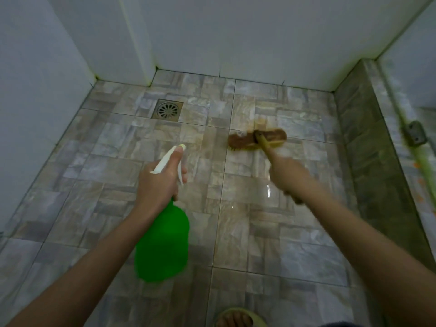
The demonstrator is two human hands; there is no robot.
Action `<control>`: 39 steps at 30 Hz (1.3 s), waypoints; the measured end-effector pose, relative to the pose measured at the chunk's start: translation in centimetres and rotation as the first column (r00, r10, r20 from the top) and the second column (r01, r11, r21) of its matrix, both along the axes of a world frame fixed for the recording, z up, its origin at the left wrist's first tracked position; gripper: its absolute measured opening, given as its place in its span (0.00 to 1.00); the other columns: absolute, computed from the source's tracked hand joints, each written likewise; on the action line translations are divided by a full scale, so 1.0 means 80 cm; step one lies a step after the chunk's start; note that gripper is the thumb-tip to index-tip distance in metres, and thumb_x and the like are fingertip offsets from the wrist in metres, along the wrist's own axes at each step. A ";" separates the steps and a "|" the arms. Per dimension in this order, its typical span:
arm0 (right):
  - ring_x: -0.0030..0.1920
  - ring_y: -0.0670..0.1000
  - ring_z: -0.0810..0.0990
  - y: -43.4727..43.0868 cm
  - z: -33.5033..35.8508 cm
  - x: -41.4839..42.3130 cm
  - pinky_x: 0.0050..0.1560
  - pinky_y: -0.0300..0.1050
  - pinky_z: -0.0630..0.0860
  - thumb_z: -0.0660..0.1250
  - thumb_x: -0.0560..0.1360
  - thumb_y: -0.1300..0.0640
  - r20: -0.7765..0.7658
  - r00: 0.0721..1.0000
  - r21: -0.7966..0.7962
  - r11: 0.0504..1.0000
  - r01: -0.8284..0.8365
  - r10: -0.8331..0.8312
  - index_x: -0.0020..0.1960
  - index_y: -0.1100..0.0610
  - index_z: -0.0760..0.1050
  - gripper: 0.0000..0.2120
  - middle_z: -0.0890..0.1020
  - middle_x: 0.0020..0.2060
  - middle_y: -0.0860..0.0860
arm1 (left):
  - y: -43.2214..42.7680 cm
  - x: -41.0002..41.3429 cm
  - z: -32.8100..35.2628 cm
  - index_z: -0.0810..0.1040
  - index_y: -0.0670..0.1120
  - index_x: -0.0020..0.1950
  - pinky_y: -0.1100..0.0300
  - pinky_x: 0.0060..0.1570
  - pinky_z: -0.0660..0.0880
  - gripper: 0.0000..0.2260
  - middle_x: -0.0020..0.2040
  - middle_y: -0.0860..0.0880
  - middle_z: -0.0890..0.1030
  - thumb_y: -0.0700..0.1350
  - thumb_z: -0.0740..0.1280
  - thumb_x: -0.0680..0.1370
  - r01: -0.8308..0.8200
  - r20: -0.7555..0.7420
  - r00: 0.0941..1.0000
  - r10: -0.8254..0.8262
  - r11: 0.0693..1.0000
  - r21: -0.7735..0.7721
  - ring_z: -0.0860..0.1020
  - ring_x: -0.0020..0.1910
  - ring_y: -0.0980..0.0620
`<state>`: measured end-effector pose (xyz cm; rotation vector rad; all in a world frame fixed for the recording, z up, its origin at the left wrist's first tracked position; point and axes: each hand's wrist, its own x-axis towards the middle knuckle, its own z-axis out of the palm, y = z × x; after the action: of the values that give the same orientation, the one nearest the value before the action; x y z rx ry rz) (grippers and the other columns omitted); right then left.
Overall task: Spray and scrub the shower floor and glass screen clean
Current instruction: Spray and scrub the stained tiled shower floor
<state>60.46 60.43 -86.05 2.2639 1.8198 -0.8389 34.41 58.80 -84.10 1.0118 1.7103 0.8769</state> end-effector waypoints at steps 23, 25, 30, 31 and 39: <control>0.31 0.53 0.81 0.010 0.024 -0.020 0.31 0.48 0.82 0.56 0.82 0.61 0.052 0.961 -0.123 0.956 -0.265 0.273 0.75 0.32 0.41 0.35 0.76 0.49 0.54 | -0.012 -0.078 0.000 0.83 0.63 0.40 0.56 0.33 0.73 0.14 0.45 0.55 0.87 0.63 0.63 0.81 0.027 0.010 1.000 -0.028 0.997 0.078 0.73 0.21 0.51; 0.30 0.54 0.81 0.048 0.014 -0.051 0.27 0.46 0.80 0.55 0.81 0.64 0.097 0.934 -0.042 0.939 -0.342 0.345 0.73 0.29 0.38 0.39 0.77 0.54 0.59 | -0.010 -0.082 -0.002 0.81 0.63 0.41 0.57 0.32 0.73 0.13 0.43 0.62 0.86 0.60 0.62 0.82 0.017 -0.018 1.000 -0.016 0.997 0.073 0.73 0.21 0.52; 0.33 0.55 0.79 0.143 0.007 -0.104 0.20 0.44 0.73 0.55 0.78 0.70 0.108 0.919 0.032 0.922 -0.385 0.380 0.76 0.33 0.39 0.44 0.73 0.62 0.64 | -0.013 -0.093 -0.007 0.81 0.73 0.36 0.56 0.33 0.74 0.17 0.41 0.49 0.86 0.60 0.62 0.82 0.006 -0.058 0.998 -0.001 0.996 0.092 0.74 0.22 0.52; 0.33 0.55 0.80 0.129 0.013 -0.103 0.23 0.47 0.77 0.56 0.78 0.70 0.083 0.930 0.015 0.932 -0.361 0.359 0.75 0.33 0.40 0.44 0.73 0.60 0.63 | -0.013 -0.098 -0.007 0.80 0.75 0.36 0.54 0.35 0.74 0.17 0.41 0.45 0.85 0.60 0.61 0.82 0.000 -0.051 0.999 0.004 0.996 0.093 0.74 0.22 0.52; 0.30 0.56 0.80 0.112 0.007 -0.150 0.25 0.54 0.80 0.56 0.76 0.71 0.050 0.921 0.015 0.922 -0.387 0.386 0.72 0.28 0.36 0.48 0.74 0.50 0.61 | -0.012 -0.146 -0.019 0.83 0.72 0.41 0.49 0.35 0.75 0.13 0.48 0.40 0.86 0.72 0.60 0.72 -0.068 0.044 0.997 0.065 0.993 0.094 0.75 0.24 0.48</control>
<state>48.48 69.36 -85.52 1.8186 2.1610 -0.6877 22.74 57.85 -85.63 0.9973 1.6891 1.0237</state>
